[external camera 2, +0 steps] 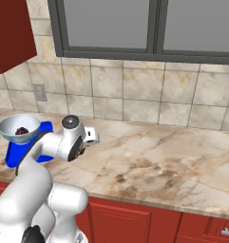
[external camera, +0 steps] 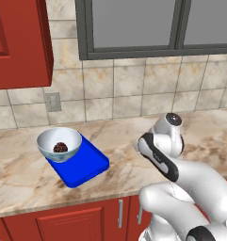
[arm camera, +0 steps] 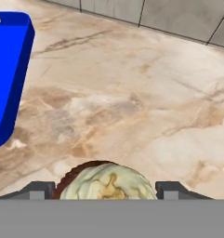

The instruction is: Place the bowl with cake and the cupcake onto the tray.

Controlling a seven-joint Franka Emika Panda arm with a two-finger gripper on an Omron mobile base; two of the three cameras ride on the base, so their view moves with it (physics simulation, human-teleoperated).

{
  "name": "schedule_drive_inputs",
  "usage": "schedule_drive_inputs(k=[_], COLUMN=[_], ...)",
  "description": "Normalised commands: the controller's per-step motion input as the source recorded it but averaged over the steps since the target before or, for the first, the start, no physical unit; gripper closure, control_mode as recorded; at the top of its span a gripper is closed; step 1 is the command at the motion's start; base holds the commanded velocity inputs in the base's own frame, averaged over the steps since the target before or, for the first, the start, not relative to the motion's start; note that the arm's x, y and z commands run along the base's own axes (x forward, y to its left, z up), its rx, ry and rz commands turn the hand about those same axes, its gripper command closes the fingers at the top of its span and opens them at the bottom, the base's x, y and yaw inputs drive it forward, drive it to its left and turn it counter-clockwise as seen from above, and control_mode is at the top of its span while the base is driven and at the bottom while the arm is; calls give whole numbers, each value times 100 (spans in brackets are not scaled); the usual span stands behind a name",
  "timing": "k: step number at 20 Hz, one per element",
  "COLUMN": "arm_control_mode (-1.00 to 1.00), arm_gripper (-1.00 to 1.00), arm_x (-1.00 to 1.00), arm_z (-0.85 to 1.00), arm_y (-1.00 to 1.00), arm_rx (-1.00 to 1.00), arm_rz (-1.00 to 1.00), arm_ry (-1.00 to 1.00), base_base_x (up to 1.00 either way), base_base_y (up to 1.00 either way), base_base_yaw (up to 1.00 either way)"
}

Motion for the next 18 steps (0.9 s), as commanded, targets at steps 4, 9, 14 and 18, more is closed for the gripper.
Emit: schedule_drive_inputs(k=[4, 9, 14, 18], arm_control_mode=[-100, -100, -100, -100], arm_gripper=[100, 100, 100, 100], arm_x=[0, -2, -17, -15], arm_z=[6, 2, 17, 18], arm_y=[67, 62, 48, 32], arm_rx=[1, 3, 2, 2], arm_rz=[5, 6, 4, 2], arm_ry=[-1, -2, -5, -5], base_base_x=[0, 0, 0, 0], base_base_y=[0, 0, 0, 0], base_base_yaw=[0, 0, 0, 0])
